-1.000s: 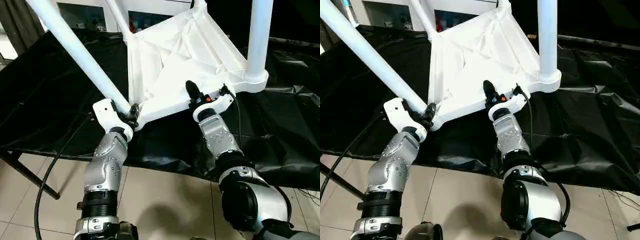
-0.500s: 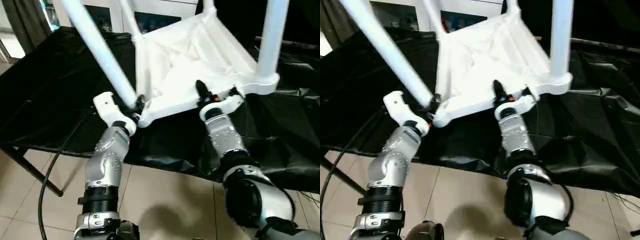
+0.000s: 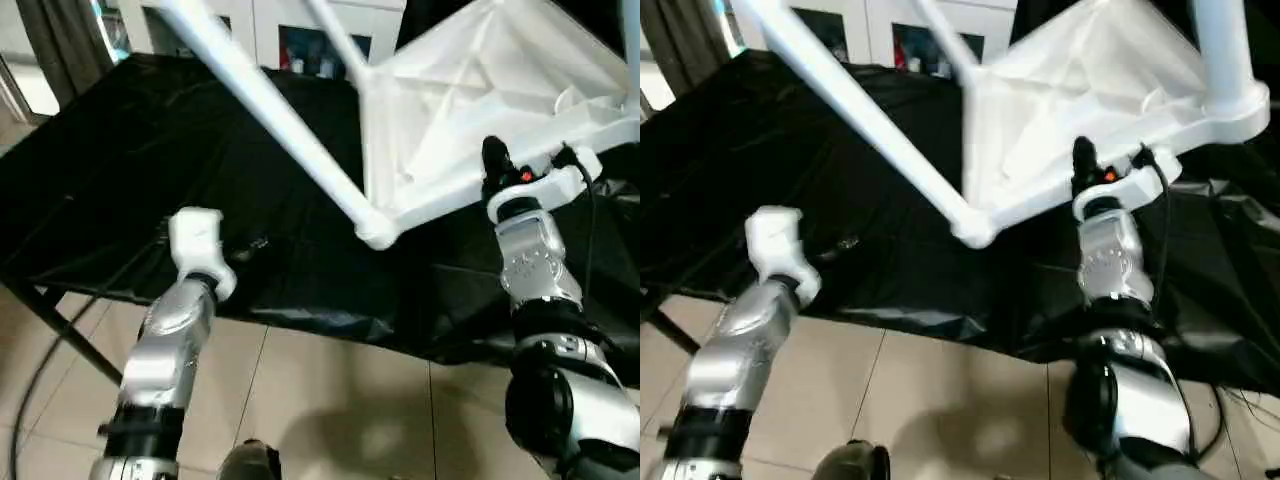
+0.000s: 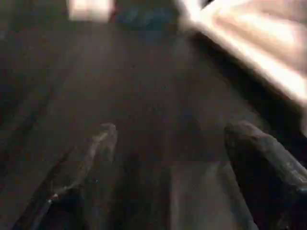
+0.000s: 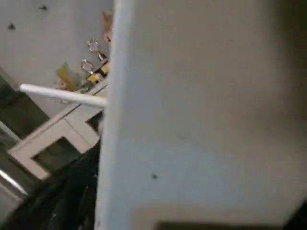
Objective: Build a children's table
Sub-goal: Flip table
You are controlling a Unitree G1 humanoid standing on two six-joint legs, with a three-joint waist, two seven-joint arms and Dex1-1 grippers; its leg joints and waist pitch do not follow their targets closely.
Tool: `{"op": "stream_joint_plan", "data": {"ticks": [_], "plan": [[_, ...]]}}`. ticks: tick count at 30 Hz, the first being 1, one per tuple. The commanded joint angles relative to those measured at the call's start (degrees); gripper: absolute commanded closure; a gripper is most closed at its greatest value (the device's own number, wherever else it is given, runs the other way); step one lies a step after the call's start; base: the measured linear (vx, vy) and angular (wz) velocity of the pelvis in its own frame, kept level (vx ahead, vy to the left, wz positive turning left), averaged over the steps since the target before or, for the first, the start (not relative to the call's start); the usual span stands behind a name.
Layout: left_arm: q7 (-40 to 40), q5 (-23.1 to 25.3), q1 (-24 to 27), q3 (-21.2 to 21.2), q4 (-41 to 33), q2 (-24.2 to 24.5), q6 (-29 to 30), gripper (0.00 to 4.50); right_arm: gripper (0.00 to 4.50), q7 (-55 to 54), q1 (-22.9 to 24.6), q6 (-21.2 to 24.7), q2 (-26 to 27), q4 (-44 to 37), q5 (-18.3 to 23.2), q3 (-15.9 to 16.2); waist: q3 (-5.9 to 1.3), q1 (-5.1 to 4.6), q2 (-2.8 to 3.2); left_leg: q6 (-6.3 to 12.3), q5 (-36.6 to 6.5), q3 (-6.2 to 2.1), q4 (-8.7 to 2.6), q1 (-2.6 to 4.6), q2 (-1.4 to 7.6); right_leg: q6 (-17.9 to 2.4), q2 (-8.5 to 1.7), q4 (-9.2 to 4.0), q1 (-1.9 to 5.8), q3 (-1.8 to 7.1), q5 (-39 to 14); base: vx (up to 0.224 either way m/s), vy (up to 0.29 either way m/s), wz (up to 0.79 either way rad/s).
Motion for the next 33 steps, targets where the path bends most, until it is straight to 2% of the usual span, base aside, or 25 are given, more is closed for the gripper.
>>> {"op": "stream_joint_plan", "data": {"ticks": [1,3,7,12,13,17,21,24,29,30,32,33], "plan": [[-1.8,2.6,-2.13,-1.61,-2.54,2.08,-4.13,0.59,2.48,-0.77,0.08,-0.5,-2.39,-4.51,-5.92,4.26,-4.64,-0.8,-0.21,-2.93,-8.89,-2.25,-4.49,3.65,3.7,-8.83,-4.35,-3.97,0.9,1.31,1.15,0.0,0.0,0.0],[-2.9,4.36,-3.17,-2.4,-3.13,3.8,-6.21,0.59,2.48,-1.84,0.62,0.11,-2.76,-6.13,-6.79,5.37,-4.51,-1.51,-0.32,-3.7,-10.22,-2.28,-4.69,3.49,3.59,-8.83,-4.3,-4.08,0.89,1.33,-0.51,0.0,0.0,0.0],[-7.14,3.22,-4.57,-3.01,-4.74,5.49,-5.91,0.59,2.48,-2.35,0.77,1.35,-3.2,-7.33,-7.54,6.04,-4.51,-2.14,-0.24,-3.68,-10.54,-1.94,-4.42,3.71,3.42,-9.47,-4.21,-4.11,0.57,1.56,-0.79,0.0,0.0,0.0],[-12.96,3.99,-6.74,-6.24,-4.55,8.83,-8.09,0.59,2.48,-5.3,1.65,3.4,-5.24,-9.88,-12.7,9.27,-4.6,-2.05,-0.17,-3.19,-9.26,-1.87,-4.38,3.78,3.39,-9.88,-3.97,-3.87,0.47,1.49,0.78,0.0,0.0,0.0],[-14.2,3.93,-7.1,-6.82,-5.01,9.37,-8.06,0.59,2.48,-6.27,1.73,4.12,-5.72,-10.59,-13.4,9.6,-4.59,-1.89,-0.1,-3.47,-8.92,-1.83,-4.38,4.0,3.39,-9.69,-3.86,-3.85,0.31,1.45,0.83,0.0,0.0,0.0],[-16.5,4.19,-8.2,-7.78,-6.98,10.23,-6.51,0.59,2.48,-8.0,1.88,5.99,-6.78,-12.52,-15.04,10.52,-4.49,-1.82,-0.03,-4.79,-10.41,-1.74,-4.48,4.05,3.43,-9.52,-3.98,-3.87,0.31,1.54,0.13,0.0,0.0,0.0],[-21.25,4.11,-11.03,-10.22,-10.73,12.32,-4.81,0.59,2.5,-8.15,0.9,6.87,-7.98,-13.28,-18.31,13.12,-4.41,-1.79,0.05,-5.34,-11.27,-1.79,-4.53,4.04,3.4,-9.05,-4.01,-3.92,0.24,1.62,-1.05,0.0,0.0,0.0],[-21.94,4.28,-12.11,-10.89,-10.88,12.85,-4.85,0.59,2.51,-9.03,0.85,6.9,-8.47,-13.46,-19.98,14.56,-4.4,-1.82,-0.17,-5.88,-11.79,-1.79,-4.57,4.01,3.34,-9.02,-4.01,-3.93,0.3,1.61,-1.42,0.0,0.0,0.0],[-22.59,7.0,-13.22,-13.03,-10.88,13.23,-3.27,0.59,2.51,-9.47,0.63,7.28,-8.34,-13.46,-23.04,17.45,-4.42,-1.86,-0.18,-5.5,-11.1,-1.75,-4.44,3.94,3.31,-8.95,-4.04,-3.91,0.33,1.72,-0.99,0.0,0.0,0.0],[-21.79,8.9,-14.44,-14.04,-10.11,12.81,-3.4,0.59,2.51,-9.77,0.14,8.18,-7.89,-12.54,-24.57,18.99,-4.42,-1.91,-0.54,-5.34,-11.14,-1.76,-4.49,3.93,3.38,-8.87,-4.01,-4.0,0.38,1.68,-1.19,0.0,0.0,0.0],[-21.39,9.51,-14.95,-14.24,-9.82,12.65,-3.55,0.59,2.51,-9.94,-0.03,8.38,-7.73,-12.11,-24.99,19.35,-4.39,-1.95,-0.36,-5.32,-11.05,-1.84,-4.54,3.88,3.37,-8.88,-4.05,-3.96,0.41,1.67,-1.58,0.0,0.0,0.0],[-20.49,11.76,-17.07,-14.83,-8.14,12.91,-5.47,0.59,2.51,-9.7,-0.51,8.5,-7.47,-10.17,-25.23,19.8,-4.36,-1.96,-0.7,-5.41,-11.45,-1.77,-4.52,3.92,3.37,-8.9,-4.07,-4.07,0.36,1.68,-2.15,0.0,0.0,0.0]]}}
